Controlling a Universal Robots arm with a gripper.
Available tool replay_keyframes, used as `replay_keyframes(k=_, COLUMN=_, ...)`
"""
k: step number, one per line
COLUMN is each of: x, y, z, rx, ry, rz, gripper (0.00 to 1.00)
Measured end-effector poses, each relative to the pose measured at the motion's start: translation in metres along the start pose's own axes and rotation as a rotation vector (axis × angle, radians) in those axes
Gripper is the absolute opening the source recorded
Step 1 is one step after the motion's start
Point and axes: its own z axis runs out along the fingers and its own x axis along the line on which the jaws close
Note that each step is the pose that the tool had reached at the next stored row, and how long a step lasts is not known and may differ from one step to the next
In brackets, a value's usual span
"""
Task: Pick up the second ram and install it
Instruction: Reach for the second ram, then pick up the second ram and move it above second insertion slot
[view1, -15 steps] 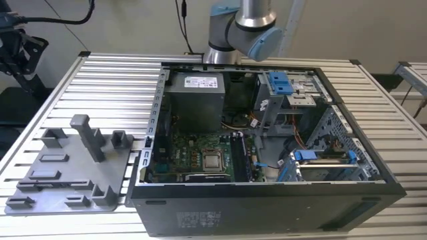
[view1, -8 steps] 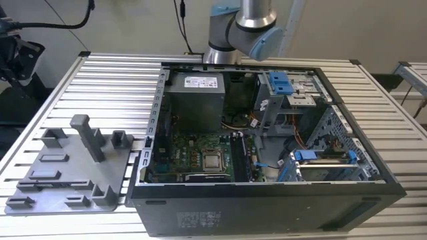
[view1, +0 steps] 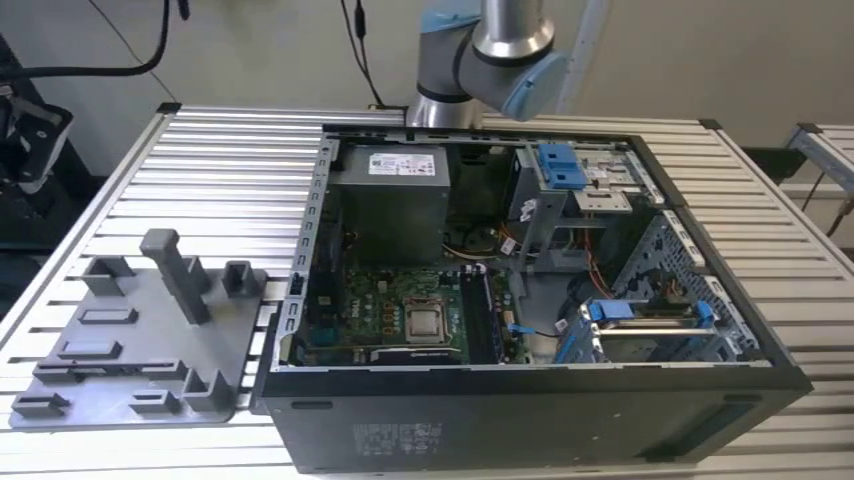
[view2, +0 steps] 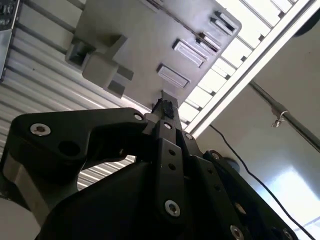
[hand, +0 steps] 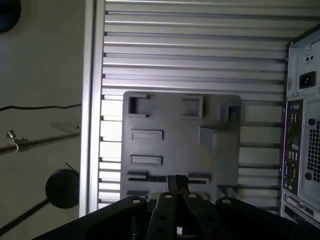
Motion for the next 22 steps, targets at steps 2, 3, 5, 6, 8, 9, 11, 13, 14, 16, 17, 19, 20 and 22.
replay_keyframes(k=2, x=0.0, y=-0.0056, z=-0.0002, rx=0.0, ry=0.0009, rz=0.0, gripper=0.11)
replay_keyframes(k=3, x=0.0001, y=-0.0086, z=-0.0003, rx=0.0, ry=0.0014, rz=0.0, gripper=0.11)
replay_keyframes(k=5, x=0.0002, y=-0.0138, z=-0.0005, rx=0.0001, ry=0.0022, rz=0.0, gripper=0.11)
replay_keyframes(k=6, x=0.0002, y=-0.0165, z=-0.0004, rx=0.0, ry=0.0025, rz=0.0, gripper=0.11)
replay_keyframes(k=8, x=0.0003, y=-0.0218, z=-0.0006, rx=0.0, ry=0.0032, rz=0.0, gripper=0.11)
replay_keyframes(k=9, x=0.0003, y=-0.0242, z=-0.0007, rx=0.0, ry=0.0035, rz=0.0, gripper=0.11)
replay_keyframes(k=11, x=0.0003, y=-0.0294, z=-0.0008, rx=0.0, ry=0.0042, rz=0.0, gripper=0.11)
replay_keyframes(k=13, x=0.0003, y=-0.0337, z=-0.0008, rx=-0.0001, ry=0.0047, rz=0.0, gripper=0.11)
replay_keyframes(k=14, x=0.0003, y=-0.0357, z=-0.0009, rx=-0.0001, ry=0.0049, rz=0.0, gripper=0.11)
replay_keyframes(k=16, x=0.0003, y=-0.0391, z=-0.0009, rx=-0.0001, ry=0.0052, rz=0.0, gripper=0.11)
replay_keyframes(k=17, x=0.0003, y=-0.0405, z=-0.0009, rx=-0.0001, ry=0.0054, rz=0.0, gripper=0.11)
replay_keyframes(k=19, x=0.0003, y=-0.0412, z=-0.001, rx=0.0, ry=0.0055, rz=0.0, gripper=0.11)
replay_keyframes(k=20, x=0.0002, y=-0.0415, z=-0.001, rx=-0.0001, ry=0.0055, rz=0.0, gripper=0.11)
replay_keyframes(k=22, x=0.0002, y=-0.0416, z=-0.001, rx=-0.0001, ry=0.0054, rz=0.0, gripper=0.11)
